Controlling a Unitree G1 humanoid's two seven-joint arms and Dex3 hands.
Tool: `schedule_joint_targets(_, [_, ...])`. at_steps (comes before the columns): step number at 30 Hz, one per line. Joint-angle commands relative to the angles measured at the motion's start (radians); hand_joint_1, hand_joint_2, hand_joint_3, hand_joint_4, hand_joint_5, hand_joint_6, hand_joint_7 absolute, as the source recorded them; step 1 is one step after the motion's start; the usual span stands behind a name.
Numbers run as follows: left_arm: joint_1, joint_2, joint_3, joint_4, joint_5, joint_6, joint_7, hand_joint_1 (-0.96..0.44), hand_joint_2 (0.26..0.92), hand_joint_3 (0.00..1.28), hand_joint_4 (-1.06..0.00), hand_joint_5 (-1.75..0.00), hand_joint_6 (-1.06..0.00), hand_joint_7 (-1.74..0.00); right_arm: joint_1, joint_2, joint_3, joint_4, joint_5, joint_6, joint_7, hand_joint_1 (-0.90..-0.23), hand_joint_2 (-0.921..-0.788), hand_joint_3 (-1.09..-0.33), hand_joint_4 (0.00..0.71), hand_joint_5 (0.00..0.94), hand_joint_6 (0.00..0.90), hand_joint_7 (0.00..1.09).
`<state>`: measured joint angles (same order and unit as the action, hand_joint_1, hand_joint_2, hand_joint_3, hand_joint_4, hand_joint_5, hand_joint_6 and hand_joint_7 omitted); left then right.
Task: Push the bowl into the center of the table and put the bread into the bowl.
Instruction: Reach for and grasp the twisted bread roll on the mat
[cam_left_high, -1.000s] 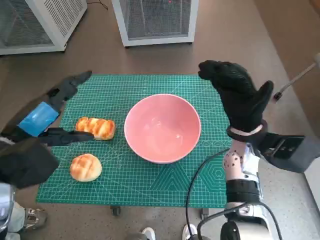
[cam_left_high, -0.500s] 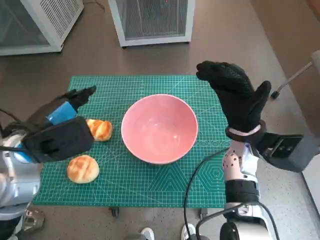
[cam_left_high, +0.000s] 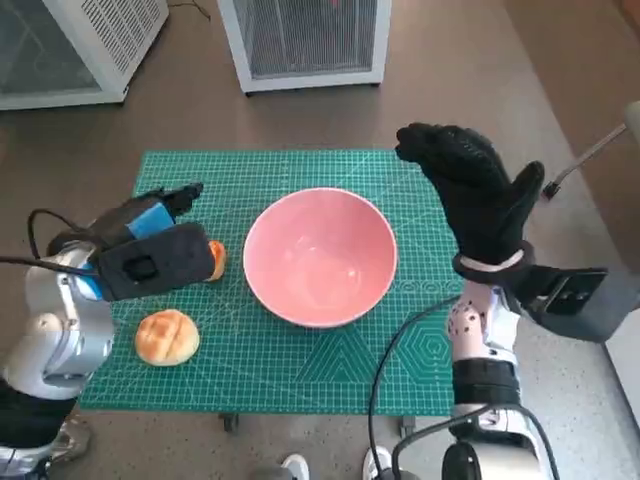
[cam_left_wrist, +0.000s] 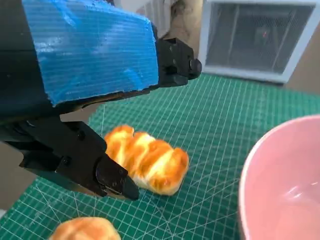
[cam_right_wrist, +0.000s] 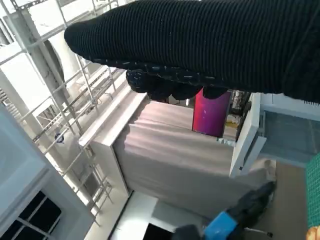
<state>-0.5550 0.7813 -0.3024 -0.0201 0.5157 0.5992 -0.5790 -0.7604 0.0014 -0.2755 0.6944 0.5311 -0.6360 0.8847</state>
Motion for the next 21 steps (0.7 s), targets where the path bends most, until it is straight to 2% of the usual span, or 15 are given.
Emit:
schedule_joint_targets(1, [-0.042,-0.026,-0.029,0.092,0.032,-0.035,0.011,0.08,0.735,0.01,-0.04,-0.01,-0.21,-0.03,0.016,-0.010,-0.003,0.008,0.008,0.012,0.008,-0.612,-0.921,-0.638,0.241,0.000,0.386,0.01])
schedule_joint_targets(10, [-0.120,-0.089,-0.094,0.345,0.085,-0.092,0.028,0.03,0.737,0.01,-0.04,0.00,-0.21,-0.02,0.026,-0.016,-0.002,-0.001,0.002,0.005,0.002,-0.616,-0.921,-0.642,0.236,0.000,0.366,0.00])
schedule_joint_targets(21, [-0.168,-0.136,-0.130,0.539,0.115,-0.160,0.043,-0.02,0.740,0.01,-0.04,0.00,-0.22,-0.02,0.039,-0.014,0.000,-0.020,0.000,0.005,-0.006,-0.610,-0.921,-0.647,0.233,0.000,0.360,0.00])
